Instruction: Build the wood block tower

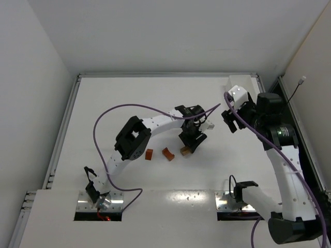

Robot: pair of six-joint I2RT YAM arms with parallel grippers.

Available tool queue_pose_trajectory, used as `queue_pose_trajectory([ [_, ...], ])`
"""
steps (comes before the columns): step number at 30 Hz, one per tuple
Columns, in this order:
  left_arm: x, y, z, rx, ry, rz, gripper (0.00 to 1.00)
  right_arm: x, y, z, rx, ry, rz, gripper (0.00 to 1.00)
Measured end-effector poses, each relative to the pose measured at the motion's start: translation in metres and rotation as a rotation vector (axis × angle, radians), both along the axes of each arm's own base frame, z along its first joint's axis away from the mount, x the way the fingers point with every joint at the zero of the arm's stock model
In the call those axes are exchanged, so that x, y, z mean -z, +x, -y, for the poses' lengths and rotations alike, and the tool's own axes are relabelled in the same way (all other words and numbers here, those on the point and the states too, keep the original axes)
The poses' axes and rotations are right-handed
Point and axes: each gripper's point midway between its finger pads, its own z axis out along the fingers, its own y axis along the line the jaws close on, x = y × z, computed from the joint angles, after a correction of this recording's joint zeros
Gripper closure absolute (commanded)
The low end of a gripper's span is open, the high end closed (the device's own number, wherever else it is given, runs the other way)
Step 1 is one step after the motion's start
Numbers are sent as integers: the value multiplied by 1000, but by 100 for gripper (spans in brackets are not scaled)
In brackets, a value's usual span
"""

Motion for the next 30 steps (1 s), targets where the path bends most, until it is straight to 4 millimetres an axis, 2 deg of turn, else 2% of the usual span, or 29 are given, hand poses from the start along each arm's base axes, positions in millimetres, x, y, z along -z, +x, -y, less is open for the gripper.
queue_pose_trajectory([
  [2,-3,-2,2,4,-15,-10,24,-4,-8,-2,-36,-15,19,30],
  [5,-9,-2,7,11,-42,-7,14,-12,-22,-5,-95,-36,61,30],
  [8,-22,0,9,7,-66,10,14,-19,-34,-8,-139,-50,106,30],
  [10,-37,4,11,-2,-88,42,14,-25,-41,-10,-164,-56,135,29],
  [13,-76,14,12,-28,-137,131,14,-34,-48,-15,-209,-64,190,27],
  [16,-128,26,9,-68,-202,252,14,-40,-55,-20,-247,-66,228,25],
  [20,-196,41,-7,-151,-279,419,1,-37,-55,-27,-292,-50,219,23],
  [22,-221,53,-26,-231,-292,497,0,-29,-52,-33,-334,-46,187,21],
  [25,-241,81,-73,-393,-261,583,0,-4,-43,-47,-446,-51,91,21],
  [28,-242,119,-135,-567,-208,614,0,26,-31,-64,-573,-60,-73,25],
  [30,-231,146,-189,-699,-156,609,0,44,-18,-79,-683,-74,-191,25],
])
